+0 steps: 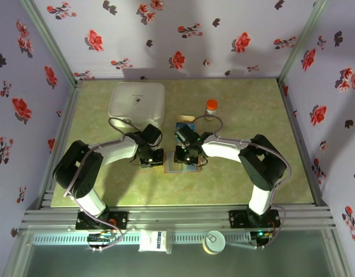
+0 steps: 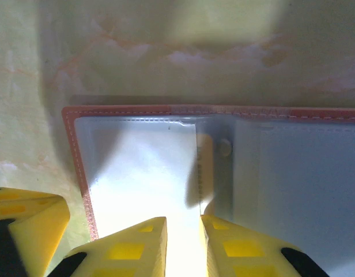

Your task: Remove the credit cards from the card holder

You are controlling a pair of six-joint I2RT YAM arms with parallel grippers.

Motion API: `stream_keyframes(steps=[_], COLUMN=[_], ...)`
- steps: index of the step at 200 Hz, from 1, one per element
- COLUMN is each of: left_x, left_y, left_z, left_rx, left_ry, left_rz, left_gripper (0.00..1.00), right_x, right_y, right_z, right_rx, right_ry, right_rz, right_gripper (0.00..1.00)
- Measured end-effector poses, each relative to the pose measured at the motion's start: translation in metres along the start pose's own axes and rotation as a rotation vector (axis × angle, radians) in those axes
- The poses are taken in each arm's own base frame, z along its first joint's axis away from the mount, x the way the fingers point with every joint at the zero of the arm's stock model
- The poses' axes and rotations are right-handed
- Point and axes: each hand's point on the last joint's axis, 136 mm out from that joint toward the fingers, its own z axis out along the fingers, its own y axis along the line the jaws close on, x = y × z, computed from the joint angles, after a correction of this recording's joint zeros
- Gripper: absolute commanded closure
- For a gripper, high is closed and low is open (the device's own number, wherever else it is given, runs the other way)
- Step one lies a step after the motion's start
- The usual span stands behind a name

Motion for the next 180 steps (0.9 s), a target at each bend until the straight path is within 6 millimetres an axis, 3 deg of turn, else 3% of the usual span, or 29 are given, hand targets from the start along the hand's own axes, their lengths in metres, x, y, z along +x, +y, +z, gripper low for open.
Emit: stream_keyframes(steps=[62,124,180], left_x=[-0.006,0.005,0.004], left_y=[-0.025,-0.01,-0.009], left_z=[-0.007,0.013,0.013], left_rx=[0.121,0.084,0.079], left_ry=[-0.017,0.034,0.031], left_rz=[-0.013,-0.036,-0.034], left_gripper=[1.0,1.0,1.0], right_x=[-0.004,-0.003,0.004], right_y=[0.016,0.032,0.022], right_z=[-0.01,-0.008,0.01], right_rx=[-0.069,-0.148,-0.117], right_ry=[-0.017,0.004,0.048], right_rz=[-0.014,-0.019,-0.007], right_gripper=[0.74,0.73,0.73])
